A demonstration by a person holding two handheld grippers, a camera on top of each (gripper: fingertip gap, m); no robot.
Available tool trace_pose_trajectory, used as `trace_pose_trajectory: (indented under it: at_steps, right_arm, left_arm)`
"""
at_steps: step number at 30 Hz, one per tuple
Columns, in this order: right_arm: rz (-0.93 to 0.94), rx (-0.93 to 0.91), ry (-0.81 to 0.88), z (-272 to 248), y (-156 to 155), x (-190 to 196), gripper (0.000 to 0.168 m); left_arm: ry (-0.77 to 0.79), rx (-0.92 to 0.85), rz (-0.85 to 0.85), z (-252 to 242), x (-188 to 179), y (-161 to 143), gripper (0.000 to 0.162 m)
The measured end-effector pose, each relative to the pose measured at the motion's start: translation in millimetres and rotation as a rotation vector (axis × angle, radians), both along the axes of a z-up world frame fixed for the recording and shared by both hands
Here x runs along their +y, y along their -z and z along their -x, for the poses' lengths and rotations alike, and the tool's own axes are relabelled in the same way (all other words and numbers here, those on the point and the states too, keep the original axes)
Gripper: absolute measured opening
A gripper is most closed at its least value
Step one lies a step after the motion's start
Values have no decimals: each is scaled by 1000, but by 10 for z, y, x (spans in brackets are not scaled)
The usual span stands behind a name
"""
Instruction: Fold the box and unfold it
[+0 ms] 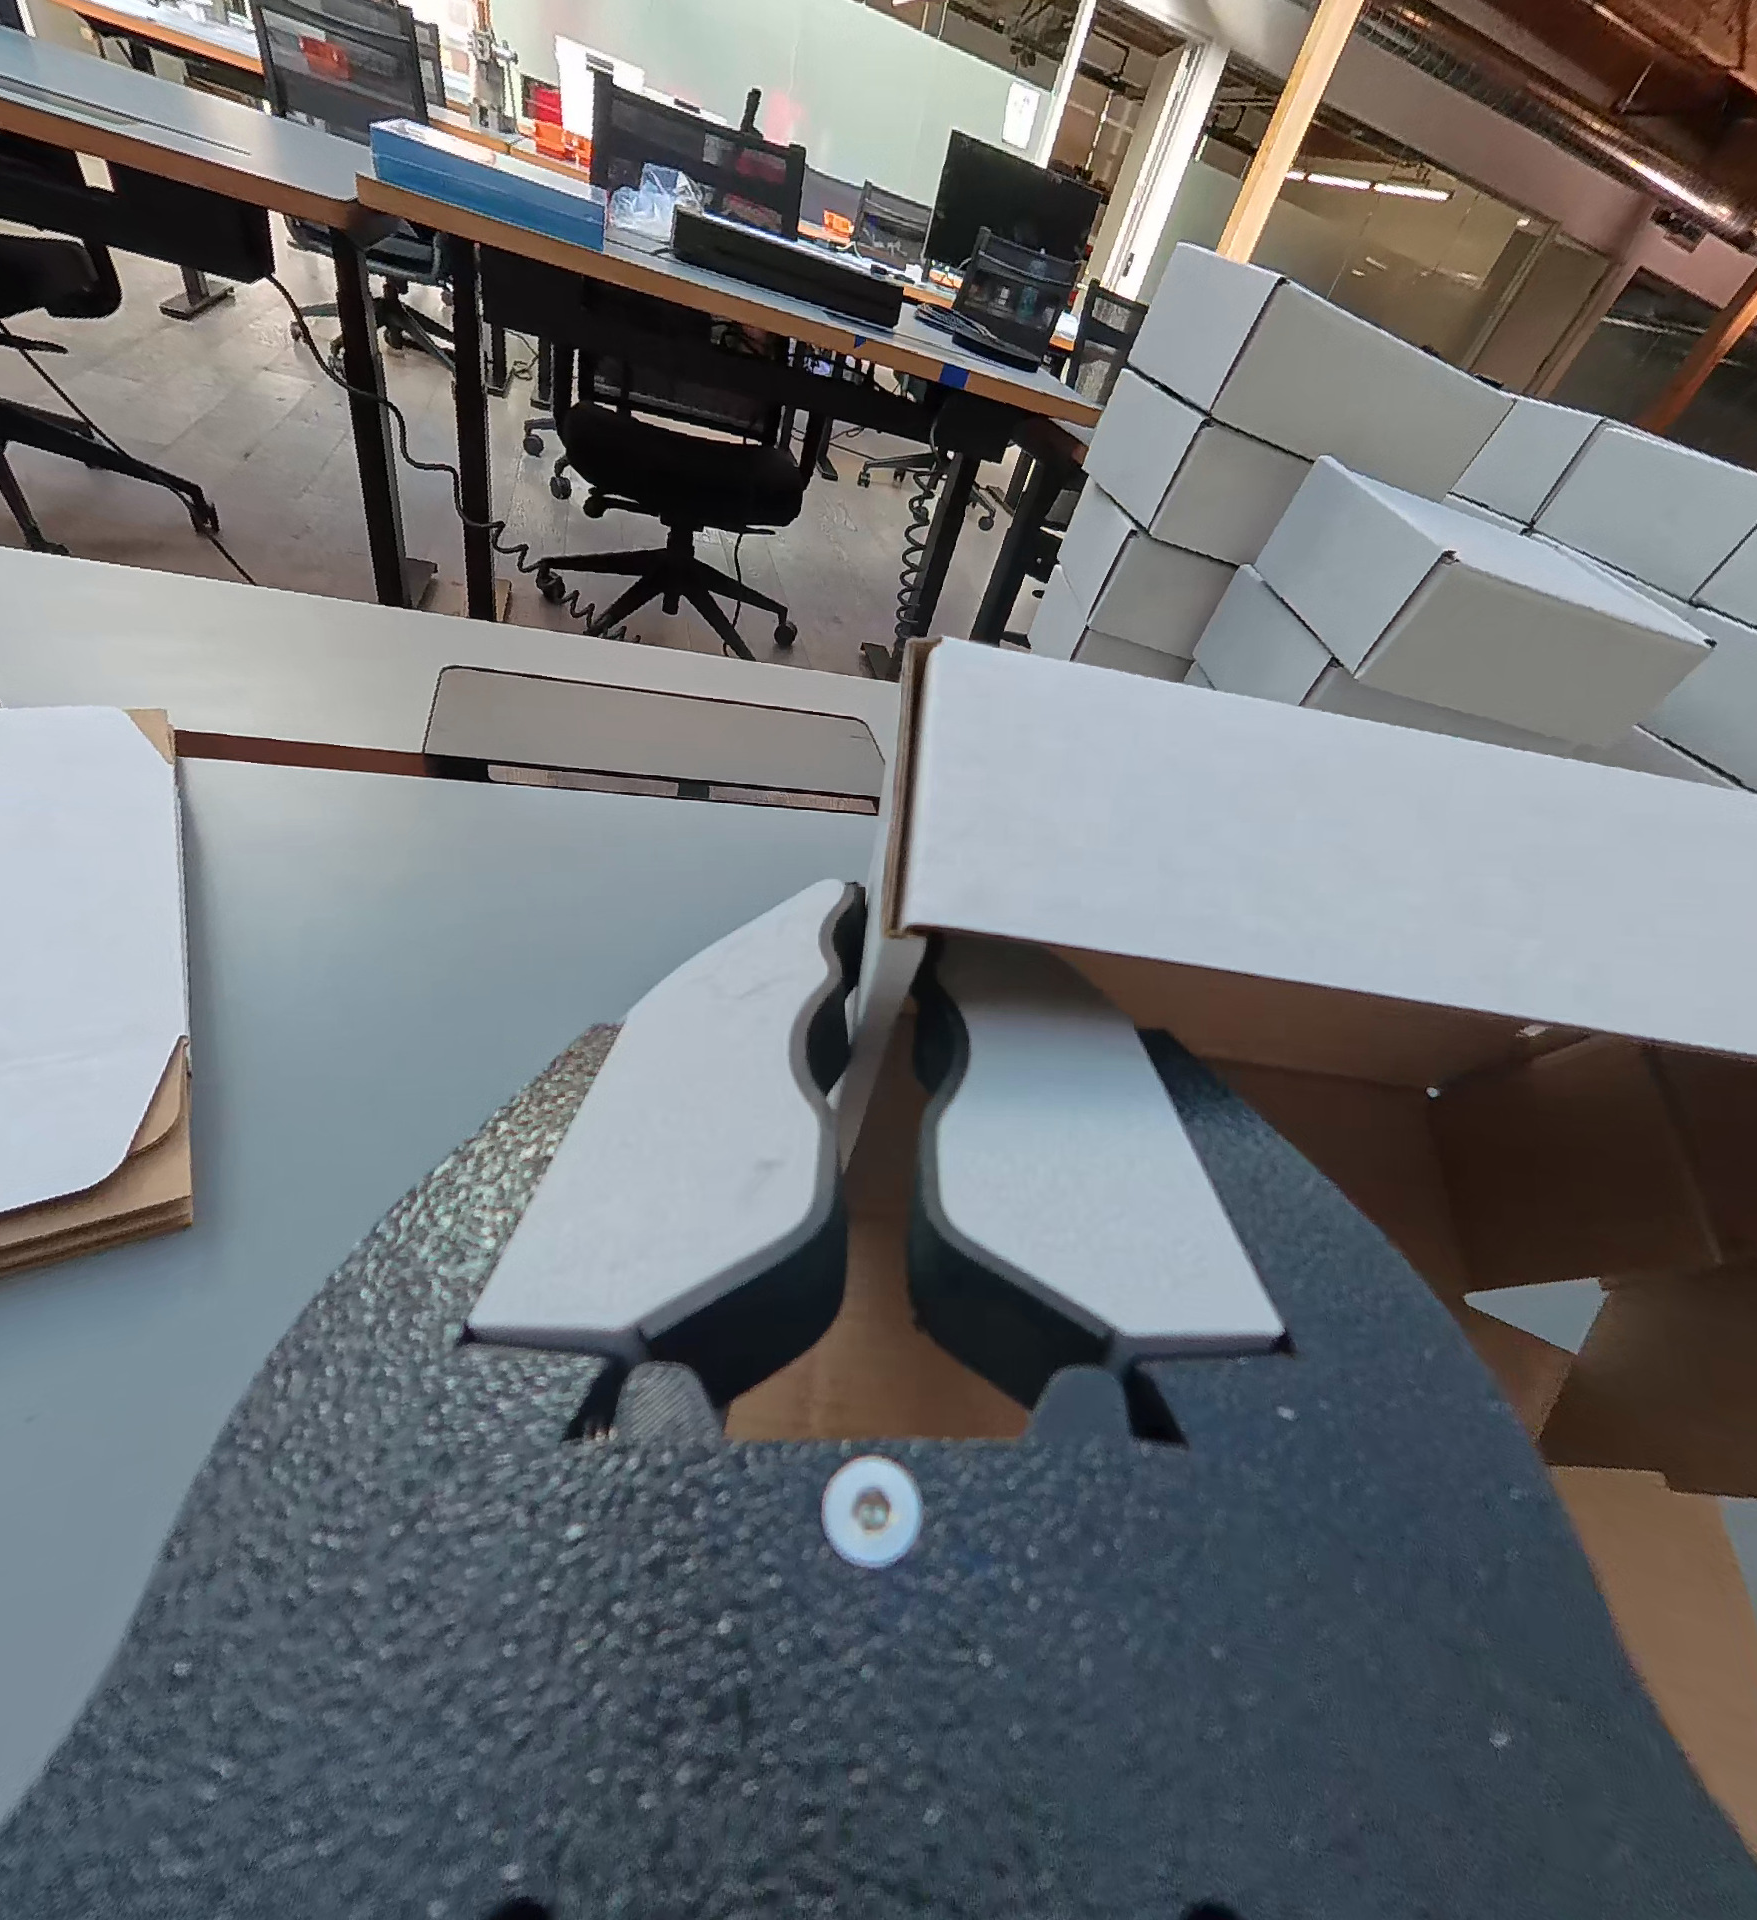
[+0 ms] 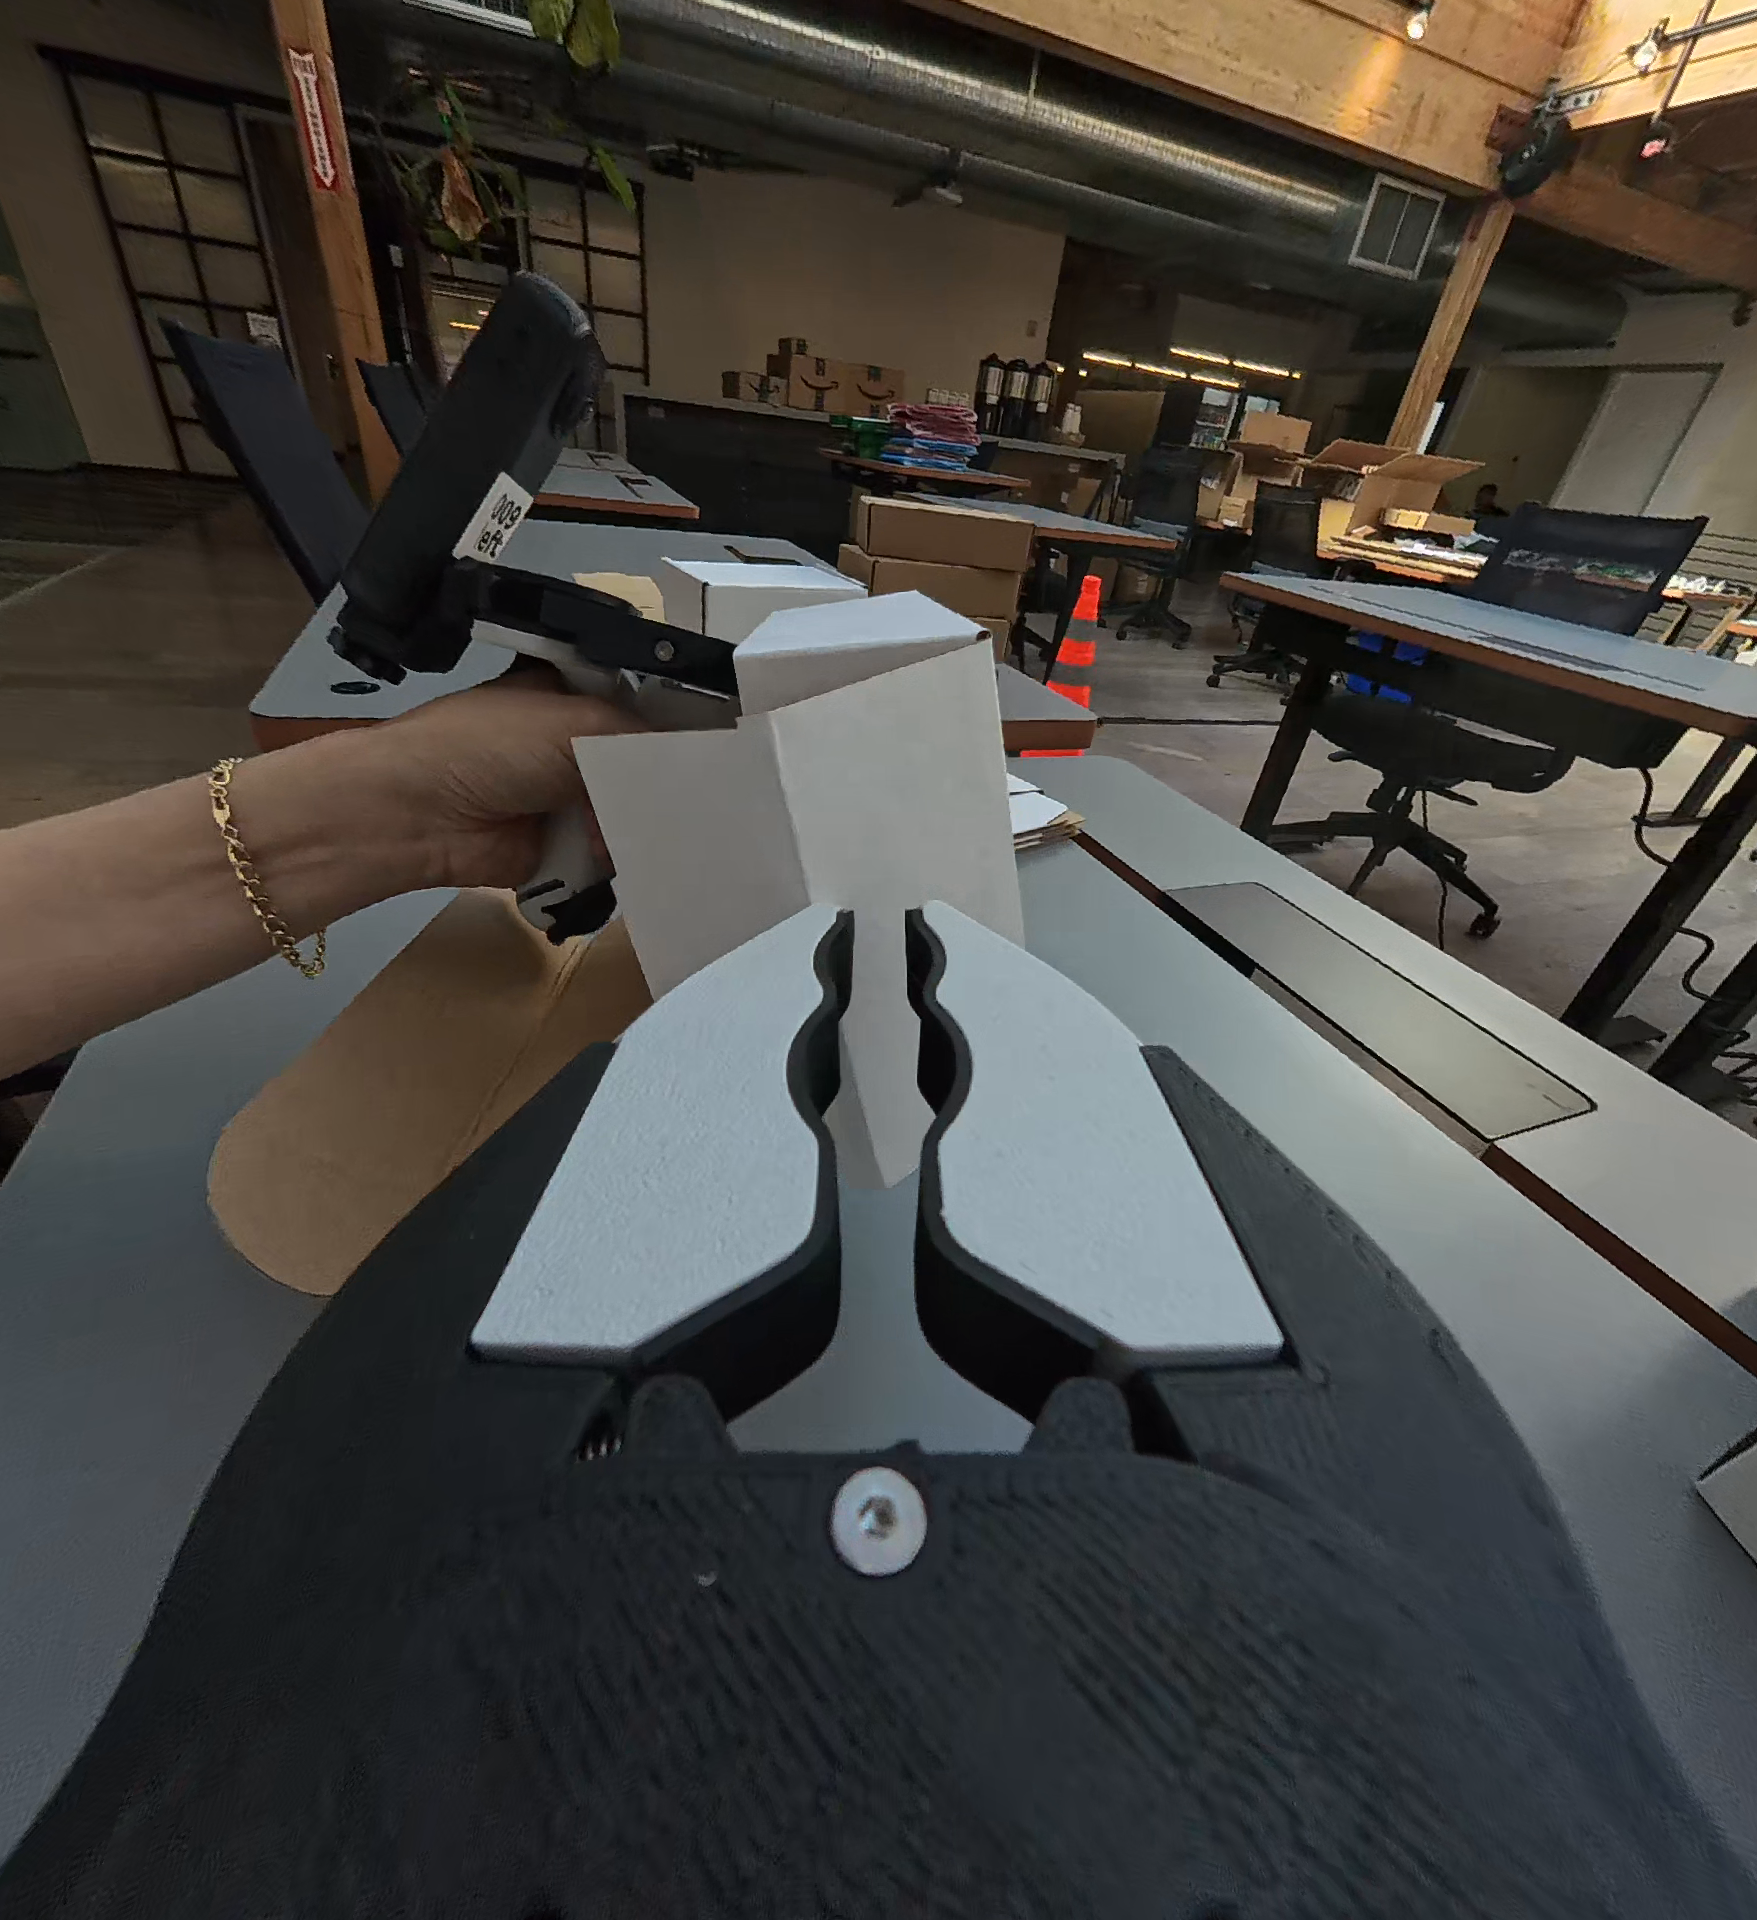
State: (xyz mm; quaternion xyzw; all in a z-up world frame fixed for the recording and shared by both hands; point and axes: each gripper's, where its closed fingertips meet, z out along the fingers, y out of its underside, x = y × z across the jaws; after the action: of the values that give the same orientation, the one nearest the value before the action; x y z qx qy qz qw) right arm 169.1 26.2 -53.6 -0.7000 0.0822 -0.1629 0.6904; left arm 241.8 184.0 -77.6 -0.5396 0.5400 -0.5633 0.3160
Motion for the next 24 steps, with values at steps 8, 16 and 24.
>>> trace_pose_trajectory:
  at_steps: [8, 16, 24]
  right_arm:
    - [63, -27, -26, 33, 20, 21, 15]
    - [136, -84, 109, -18, 107, 201, 22]
    - [114, -122, 593, -449, 2, 162, 28]
  left_arm:
    - [-7, -8, -21, 3, -37, -2, 6]
    - [-24, -18, -57, 26, -66, -32, 6]
    - [-129, -91, -166, 75, -80, -184, 7]
